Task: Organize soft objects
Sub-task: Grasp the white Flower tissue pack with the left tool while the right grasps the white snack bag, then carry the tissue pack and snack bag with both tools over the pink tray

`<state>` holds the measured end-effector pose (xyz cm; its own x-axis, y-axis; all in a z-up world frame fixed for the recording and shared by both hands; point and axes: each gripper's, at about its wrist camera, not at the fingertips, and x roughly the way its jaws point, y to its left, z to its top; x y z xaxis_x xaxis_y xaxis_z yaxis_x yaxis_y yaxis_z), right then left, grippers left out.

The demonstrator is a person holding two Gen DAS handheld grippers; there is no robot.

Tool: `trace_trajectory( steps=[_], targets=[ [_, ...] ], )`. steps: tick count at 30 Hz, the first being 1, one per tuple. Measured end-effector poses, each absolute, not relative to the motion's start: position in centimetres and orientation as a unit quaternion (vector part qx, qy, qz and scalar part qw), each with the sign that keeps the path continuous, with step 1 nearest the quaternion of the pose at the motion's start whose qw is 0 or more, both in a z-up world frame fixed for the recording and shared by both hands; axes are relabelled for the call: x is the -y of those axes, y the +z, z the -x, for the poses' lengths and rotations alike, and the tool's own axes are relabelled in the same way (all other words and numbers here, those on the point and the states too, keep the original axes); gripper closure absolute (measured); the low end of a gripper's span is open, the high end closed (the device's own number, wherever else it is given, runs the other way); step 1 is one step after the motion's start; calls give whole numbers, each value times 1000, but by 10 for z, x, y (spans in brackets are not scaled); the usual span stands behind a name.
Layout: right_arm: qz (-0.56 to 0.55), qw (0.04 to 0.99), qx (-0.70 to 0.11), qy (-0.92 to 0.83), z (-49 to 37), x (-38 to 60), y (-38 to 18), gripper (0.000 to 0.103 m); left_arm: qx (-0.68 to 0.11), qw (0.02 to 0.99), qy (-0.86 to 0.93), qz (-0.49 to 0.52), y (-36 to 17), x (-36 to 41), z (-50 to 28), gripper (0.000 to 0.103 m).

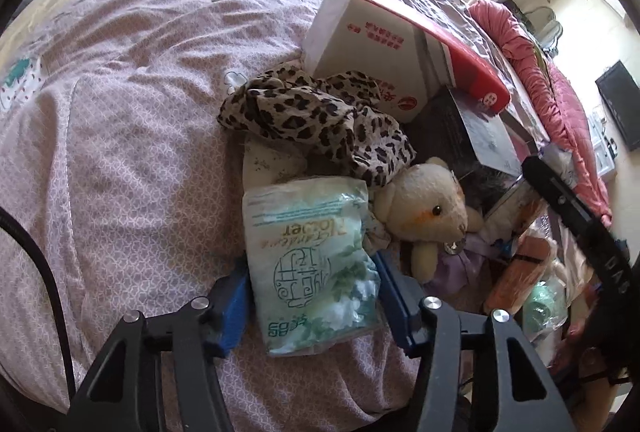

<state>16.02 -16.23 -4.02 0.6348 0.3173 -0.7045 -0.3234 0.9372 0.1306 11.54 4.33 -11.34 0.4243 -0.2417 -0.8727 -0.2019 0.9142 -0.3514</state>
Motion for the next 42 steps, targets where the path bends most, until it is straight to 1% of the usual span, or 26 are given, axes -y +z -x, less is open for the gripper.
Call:
trace_trajectory(
  steps=[6,19,27,42],
  targets=[
    [-9,909,-376,180,-156,168,-31,59,-526,827,-15,198,-107,-40,-111,53],
    [-42,916,-347,195,-143,180,-7,59,-493,850,-11,186,-72,-36,-84,53],
    [-65,928,-312,194,-133,195,18,59,-473,863,-10,175,-46,-28,-75,53],
    [-103,937,-281,182,-116,235,47,59,-449,883,-42,132,0,17,-62,53]
  ],
)
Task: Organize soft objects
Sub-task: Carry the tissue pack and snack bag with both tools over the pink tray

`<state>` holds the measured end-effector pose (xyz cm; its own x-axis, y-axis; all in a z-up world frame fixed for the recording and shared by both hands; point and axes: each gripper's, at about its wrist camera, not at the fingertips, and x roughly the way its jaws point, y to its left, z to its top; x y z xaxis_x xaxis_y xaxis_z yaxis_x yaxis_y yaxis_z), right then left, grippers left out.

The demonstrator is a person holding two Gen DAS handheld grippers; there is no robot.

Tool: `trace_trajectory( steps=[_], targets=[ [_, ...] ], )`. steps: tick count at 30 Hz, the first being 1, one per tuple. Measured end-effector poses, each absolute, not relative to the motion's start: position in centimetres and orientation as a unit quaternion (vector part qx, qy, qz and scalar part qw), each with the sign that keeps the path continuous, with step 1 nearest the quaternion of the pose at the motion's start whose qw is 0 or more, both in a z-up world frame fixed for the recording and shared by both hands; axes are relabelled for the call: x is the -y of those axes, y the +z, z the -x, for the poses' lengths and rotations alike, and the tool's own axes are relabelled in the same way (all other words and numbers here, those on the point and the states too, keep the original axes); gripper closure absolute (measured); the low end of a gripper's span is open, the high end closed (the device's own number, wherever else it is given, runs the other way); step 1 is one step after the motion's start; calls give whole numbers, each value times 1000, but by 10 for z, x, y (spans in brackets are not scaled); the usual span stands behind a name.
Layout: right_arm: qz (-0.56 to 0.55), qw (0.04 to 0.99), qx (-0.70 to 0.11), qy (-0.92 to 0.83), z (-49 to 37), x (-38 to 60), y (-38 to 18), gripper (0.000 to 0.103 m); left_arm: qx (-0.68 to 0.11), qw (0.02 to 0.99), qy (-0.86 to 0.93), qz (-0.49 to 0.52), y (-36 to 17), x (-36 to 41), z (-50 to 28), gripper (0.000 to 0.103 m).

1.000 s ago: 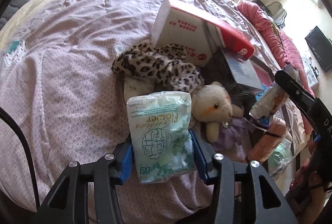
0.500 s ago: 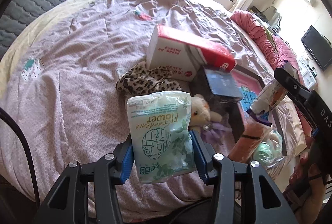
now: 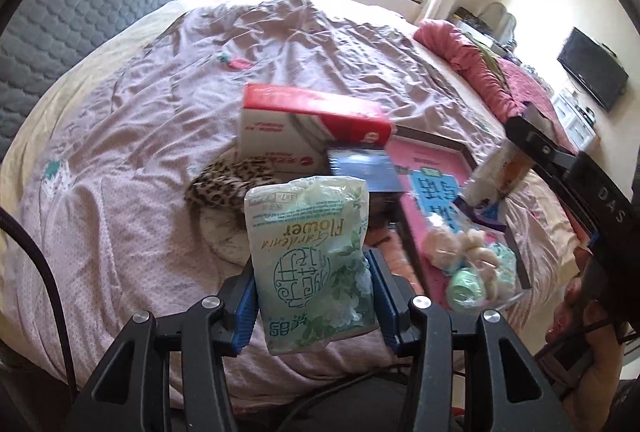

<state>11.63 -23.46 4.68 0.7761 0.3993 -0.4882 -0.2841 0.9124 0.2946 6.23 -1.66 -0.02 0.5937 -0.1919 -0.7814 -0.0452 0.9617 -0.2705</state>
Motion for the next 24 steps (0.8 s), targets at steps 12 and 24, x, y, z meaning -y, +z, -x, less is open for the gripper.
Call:
trace_trajectory(
  steps=[12,24],
  targets=[
    [-126,940,-266,172,-96,273,65,59,-438,890,-90,93,25,76,-55,53],
    [-153,944,-254,146,-82,316,75,59,-433,893,-109,58,40,111,-54,53]
  ],
)
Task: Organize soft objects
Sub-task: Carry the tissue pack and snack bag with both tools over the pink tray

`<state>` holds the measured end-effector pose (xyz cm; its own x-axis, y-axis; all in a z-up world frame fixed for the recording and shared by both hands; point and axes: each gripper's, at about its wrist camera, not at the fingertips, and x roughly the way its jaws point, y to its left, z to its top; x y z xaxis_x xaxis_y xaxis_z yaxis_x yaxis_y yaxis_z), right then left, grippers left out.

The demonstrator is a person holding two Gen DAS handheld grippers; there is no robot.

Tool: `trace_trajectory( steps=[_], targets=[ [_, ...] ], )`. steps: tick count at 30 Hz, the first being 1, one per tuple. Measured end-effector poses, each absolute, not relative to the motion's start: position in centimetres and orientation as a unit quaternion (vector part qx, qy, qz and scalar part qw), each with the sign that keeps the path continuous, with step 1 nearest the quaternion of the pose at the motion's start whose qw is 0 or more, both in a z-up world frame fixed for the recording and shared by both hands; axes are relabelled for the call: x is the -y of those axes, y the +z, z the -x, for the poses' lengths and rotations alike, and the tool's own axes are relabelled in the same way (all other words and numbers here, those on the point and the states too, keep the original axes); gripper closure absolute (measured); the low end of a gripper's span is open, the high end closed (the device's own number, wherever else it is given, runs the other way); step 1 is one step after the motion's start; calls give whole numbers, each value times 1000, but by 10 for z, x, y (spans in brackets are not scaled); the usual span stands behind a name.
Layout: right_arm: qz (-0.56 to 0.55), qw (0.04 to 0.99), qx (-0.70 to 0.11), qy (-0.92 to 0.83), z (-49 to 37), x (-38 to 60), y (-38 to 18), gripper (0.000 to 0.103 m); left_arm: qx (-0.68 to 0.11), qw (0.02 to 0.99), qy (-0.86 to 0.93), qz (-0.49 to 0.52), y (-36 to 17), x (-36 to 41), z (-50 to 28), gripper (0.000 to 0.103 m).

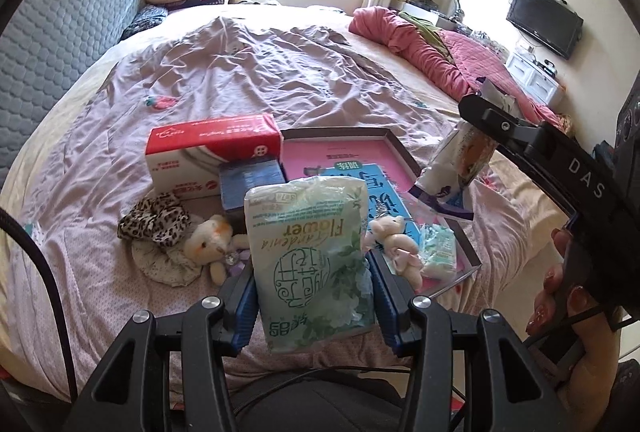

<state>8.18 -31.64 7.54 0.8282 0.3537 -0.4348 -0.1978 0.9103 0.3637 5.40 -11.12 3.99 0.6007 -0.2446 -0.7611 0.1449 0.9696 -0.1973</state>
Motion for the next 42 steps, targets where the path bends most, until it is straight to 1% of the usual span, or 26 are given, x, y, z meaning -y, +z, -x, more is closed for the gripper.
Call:
trace_trajectory(
  steps=[9,17,26,42],
  targets=[
    [-167,944,-261,113,-80,353,73,59,-434,892,-123,39,42,134,-60,53],
    [-164,936,-298,91,-87,376,57,59,-444,885,-139,26,35,155,-69,53],
    [-161,921,-347,77,-97,384,27,59,-462,873,-154,14,16,176,-82,53],
    [-168,900,-393,81,-109,388,-6,59,-505,846,-174,12,-20,205,-118,53]
  ],
)
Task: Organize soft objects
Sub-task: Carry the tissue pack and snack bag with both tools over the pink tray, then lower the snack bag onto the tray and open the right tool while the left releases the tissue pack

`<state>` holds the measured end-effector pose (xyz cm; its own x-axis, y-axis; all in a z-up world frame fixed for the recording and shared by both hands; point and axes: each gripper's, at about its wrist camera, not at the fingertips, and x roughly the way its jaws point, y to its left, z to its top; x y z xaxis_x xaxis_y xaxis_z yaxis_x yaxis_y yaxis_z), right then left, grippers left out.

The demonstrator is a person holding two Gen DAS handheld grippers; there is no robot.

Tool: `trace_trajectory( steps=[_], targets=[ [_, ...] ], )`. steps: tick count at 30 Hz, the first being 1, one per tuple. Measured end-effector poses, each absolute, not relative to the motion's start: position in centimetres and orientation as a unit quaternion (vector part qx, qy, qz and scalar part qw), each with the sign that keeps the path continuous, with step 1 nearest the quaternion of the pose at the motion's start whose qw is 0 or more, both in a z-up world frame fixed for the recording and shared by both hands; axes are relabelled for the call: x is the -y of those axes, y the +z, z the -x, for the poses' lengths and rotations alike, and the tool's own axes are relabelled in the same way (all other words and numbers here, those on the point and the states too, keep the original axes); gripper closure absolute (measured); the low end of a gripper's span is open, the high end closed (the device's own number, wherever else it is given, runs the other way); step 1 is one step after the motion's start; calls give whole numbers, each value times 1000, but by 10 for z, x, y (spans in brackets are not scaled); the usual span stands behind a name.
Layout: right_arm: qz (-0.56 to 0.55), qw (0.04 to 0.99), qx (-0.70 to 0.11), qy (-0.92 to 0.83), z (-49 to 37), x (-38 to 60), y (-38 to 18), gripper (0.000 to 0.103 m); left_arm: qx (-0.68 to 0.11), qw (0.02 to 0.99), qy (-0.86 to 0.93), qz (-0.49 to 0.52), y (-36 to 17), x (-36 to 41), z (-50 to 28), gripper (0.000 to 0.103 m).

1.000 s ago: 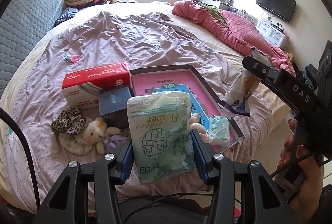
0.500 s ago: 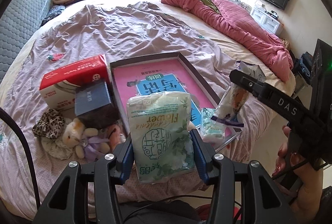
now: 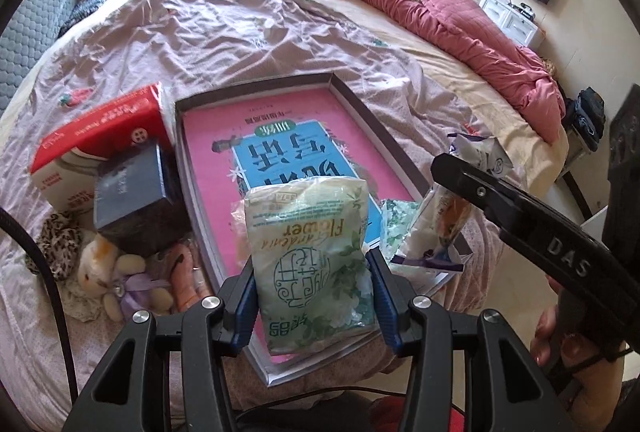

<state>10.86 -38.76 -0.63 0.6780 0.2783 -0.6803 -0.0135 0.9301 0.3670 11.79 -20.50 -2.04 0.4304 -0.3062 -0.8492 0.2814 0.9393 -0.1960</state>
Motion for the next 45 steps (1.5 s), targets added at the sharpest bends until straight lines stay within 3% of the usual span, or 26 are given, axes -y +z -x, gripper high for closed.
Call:
trace_trajectory(
  steps=[22,39,45],
  targets=[
    [-151,875,-451,90,-143,366,-58,58,-534,828,-166,25,-53,204,-141,53],
    [-135,879,-450,78,-149,364,-74,56,-536,827,-164,30,-57,201,-144,52],
    [-134,880,-449,80,-148,364,-72,51,-537,827,-162,31,-57,201,-144,52]
  ],
)
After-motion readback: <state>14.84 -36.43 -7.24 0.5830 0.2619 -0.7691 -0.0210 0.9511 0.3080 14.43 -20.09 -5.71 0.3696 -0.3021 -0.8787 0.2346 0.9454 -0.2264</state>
